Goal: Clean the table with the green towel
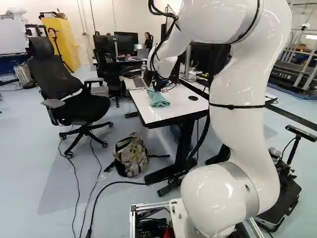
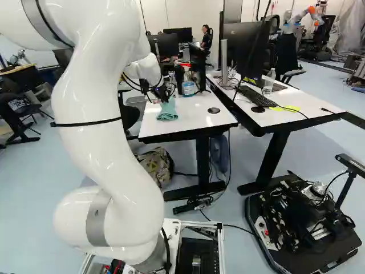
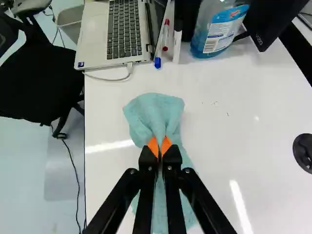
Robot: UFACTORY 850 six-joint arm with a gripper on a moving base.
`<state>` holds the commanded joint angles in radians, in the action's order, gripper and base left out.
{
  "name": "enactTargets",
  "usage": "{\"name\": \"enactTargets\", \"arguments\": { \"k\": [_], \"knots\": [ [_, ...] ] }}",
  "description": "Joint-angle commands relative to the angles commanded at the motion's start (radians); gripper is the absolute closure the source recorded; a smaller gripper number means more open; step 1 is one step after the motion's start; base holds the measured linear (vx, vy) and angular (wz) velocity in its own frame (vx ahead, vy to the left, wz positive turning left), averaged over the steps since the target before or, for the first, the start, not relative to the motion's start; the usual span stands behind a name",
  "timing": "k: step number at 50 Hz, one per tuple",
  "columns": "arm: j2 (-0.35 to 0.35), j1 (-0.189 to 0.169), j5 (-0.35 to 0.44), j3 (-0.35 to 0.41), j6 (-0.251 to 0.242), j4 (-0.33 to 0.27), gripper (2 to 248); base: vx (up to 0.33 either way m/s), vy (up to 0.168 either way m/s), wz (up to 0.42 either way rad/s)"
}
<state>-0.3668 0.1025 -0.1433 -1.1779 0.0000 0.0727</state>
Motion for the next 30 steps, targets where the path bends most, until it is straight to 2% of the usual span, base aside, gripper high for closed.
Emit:
{"name": "enactTargets", "arguments": {
  "k": [10, 30],
  "knots": [
    [0.032, 0.003, 0.0, 0.04, 0.0, 0.0, 223, 0.0, 0.0, 0.0],
    [0.033, 0.003, 0.0, 0.04, 0.0, 0.0, 223, 0.0, 0.0, 0.0]
  ]
}}
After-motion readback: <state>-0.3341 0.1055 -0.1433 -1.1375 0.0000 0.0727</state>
